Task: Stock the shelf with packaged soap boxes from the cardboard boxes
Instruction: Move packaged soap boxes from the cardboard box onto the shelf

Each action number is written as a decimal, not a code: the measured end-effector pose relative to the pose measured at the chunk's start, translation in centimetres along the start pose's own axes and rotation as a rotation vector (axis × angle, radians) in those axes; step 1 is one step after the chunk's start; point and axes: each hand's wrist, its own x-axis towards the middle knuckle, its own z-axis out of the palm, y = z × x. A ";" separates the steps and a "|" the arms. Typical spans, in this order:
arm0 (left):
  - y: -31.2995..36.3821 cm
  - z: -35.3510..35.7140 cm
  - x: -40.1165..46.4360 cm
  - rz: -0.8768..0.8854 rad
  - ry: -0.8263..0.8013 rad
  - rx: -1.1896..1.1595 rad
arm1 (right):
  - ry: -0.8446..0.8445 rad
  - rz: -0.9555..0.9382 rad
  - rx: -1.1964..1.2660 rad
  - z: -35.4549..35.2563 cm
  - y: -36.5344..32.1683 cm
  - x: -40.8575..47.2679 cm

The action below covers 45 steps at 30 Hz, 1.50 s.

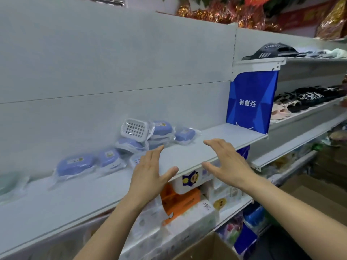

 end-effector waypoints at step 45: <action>4.8 12.7 24.4 -0.341 0.266 -0.133 | -0.228 -0.002 0.180 9.0 22.0 24.3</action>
